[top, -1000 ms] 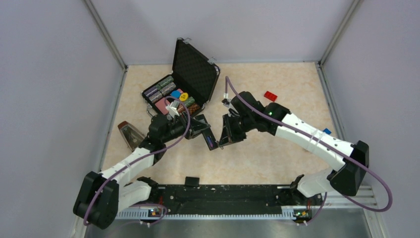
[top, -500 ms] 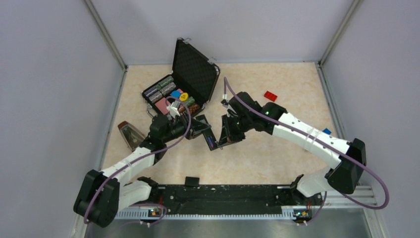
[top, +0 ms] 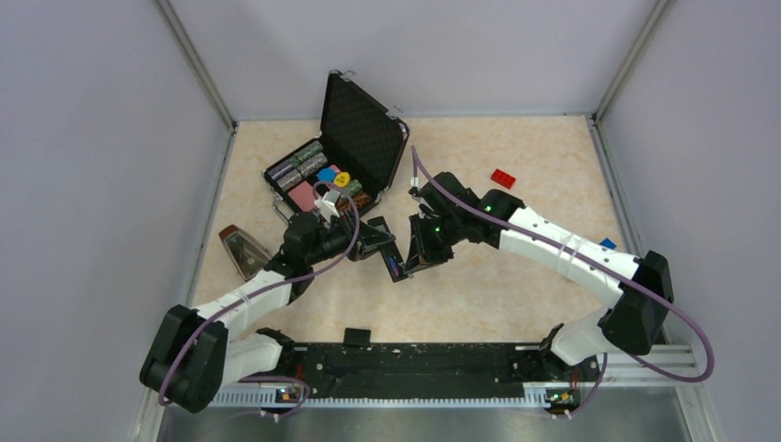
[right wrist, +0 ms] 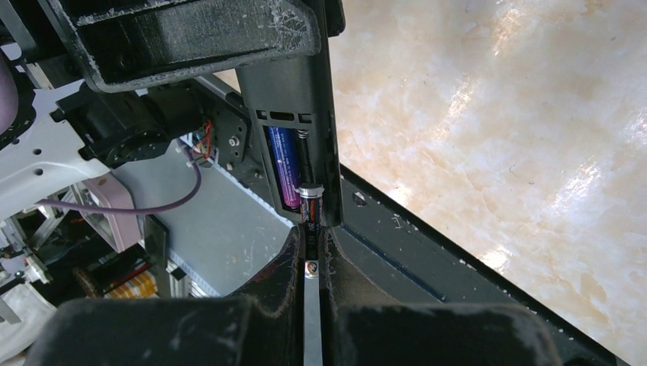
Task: Load the batteries into the remote control
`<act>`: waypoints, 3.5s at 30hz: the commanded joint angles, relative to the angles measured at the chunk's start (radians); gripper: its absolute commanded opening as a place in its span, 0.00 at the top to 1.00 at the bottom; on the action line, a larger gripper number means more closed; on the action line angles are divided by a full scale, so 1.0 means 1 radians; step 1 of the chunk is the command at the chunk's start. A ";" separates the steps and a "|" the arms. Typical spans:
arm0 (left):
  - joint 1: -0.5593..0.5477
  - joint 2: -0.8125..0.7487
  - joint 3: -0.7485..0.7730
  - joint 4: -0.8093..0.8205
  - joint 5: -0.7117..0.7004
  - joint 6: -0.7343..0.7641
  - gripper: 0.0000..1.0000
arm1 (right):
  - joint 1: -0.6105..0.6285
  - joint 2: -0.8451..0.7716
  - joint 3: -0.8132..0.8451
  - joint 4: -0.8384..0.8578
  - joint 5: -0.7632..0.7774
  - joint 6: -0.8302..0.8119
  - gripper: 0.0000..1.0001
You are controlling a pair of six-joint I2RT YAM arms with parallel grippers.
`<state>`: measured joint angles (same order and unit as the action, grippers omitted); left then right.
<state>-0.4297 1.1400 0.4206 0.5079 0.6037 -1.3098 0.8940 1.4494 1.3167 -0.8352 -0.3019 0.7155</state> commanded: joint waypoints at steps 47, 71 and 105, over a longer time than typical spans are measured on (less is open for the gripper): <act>-0.011 0.048 0.049 -0.011 0.037 -0.071 1.00 | 0.014 0.102 0.086 0.013 0.121 -0.032 0.83; -0.012 0.055 0.067 0.015 0.029 -0.087 1.00 | 0.011 -0.098 0.021 0.029 0.125 0.042 0.42; -0.011 -0.226 0.090 0.129 -0.244 -0.452 1.00 | 0.049 -0.481 -0.505 1.027 0.256 0.525 0.39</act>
<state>-0.4377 0.9463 0.4774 0.5831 0.3927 -1.7382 0.9268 0.9871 0.8104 0.0822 -0.0784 1.2133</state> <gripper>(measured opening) 0.253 0.646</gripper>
